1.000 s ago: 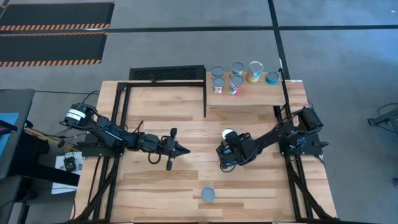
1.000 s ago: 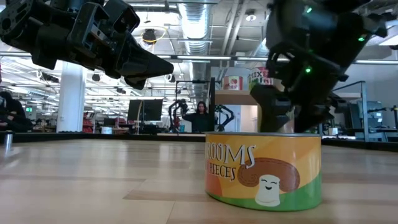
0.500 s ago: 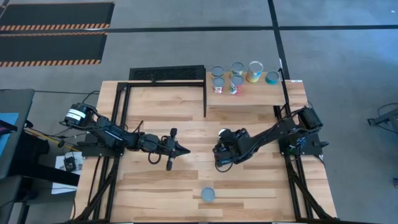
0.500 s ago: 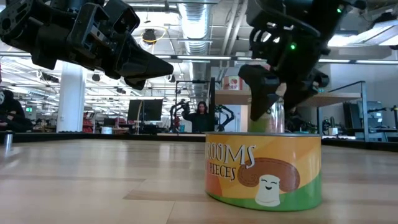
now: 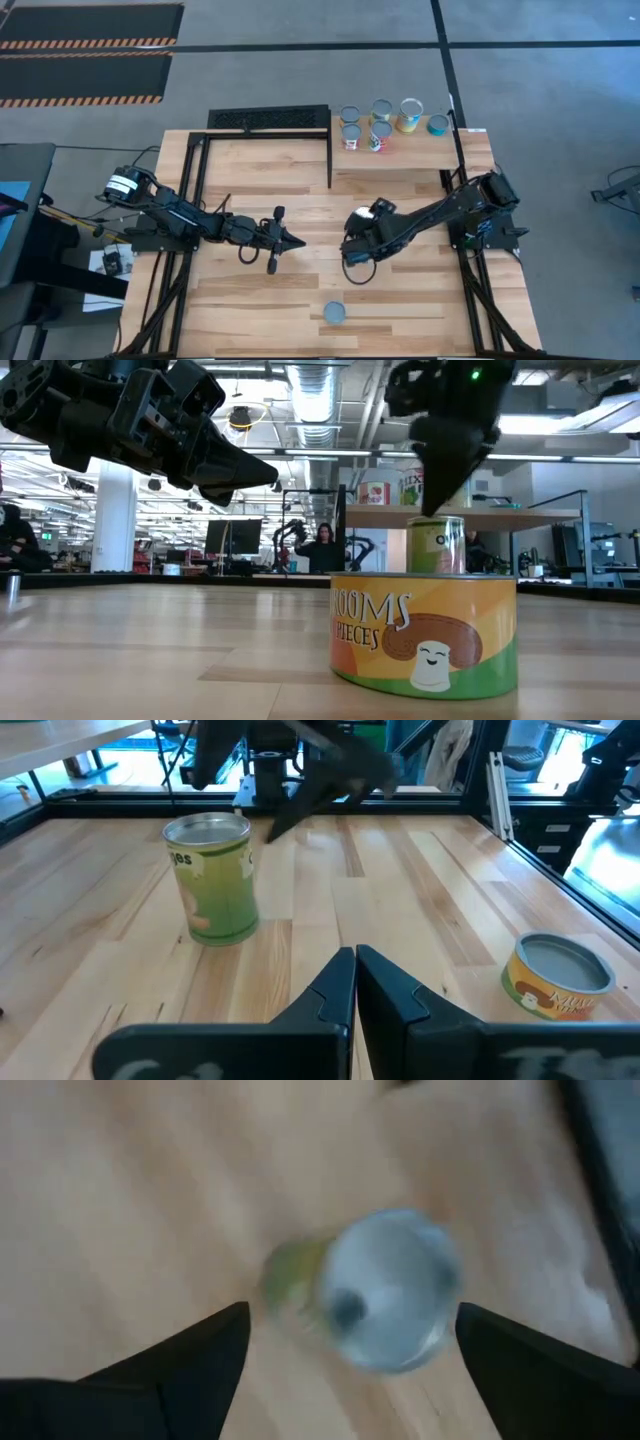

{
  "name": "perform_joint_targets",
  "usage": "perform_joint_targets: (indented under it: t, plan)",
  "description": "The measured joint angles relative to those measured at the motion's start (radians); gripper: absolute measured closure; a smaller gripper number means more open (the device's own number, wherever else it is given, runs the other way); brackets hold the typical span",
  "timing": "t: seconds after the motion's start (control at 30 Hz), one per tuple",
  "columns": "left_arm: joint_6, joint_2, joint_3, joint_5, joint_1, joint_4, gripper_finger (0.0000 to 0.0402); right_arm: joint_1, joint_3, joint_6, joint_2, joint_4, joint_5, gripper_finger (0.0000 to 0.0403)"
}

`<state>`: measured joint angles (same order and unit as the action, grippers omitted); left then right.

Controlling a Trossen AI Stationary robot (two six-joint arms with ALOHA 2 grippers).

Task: Pick and place cans onto a shelf
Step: Put the large canned oranges on the shelf

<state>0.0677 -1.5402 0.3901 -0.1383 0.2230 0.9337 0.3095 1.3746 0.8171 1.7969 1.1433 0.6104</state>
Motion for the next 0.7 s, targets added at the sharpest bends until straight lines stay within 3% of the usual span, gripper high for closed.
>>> perform_joint_targets:
  t: [0.13, 0.23, 0.5, 0.7]
  plan:
    - [0.0, 0.0, 0.0, 0.0, 0.0, 0.0, 0.04, 0.002, 0.016, -0.337, -0.001, 0.001, -0.153, 0.0061]
    - [0.0, 0.0, 0.0, 0.0, 0.0, -0.001, 0.04, -0.015, 0.014, -0.479, -0.001, 0.007, -0.201, 0.0108]
    - [-0.005, 0.0, 0.0, 0.0, 0.0, -0.001, 0.04, -0.071, 0.012, -0.629, -0.001, 0.007, -0.191, 0.0233]
    - [-0.007, 0.0, 0.0, 0.0, 0.0, -0.002, 0.04, -0.084, 0.012, -0.672, -0.001, -0.032, -0.244, 0.0315]
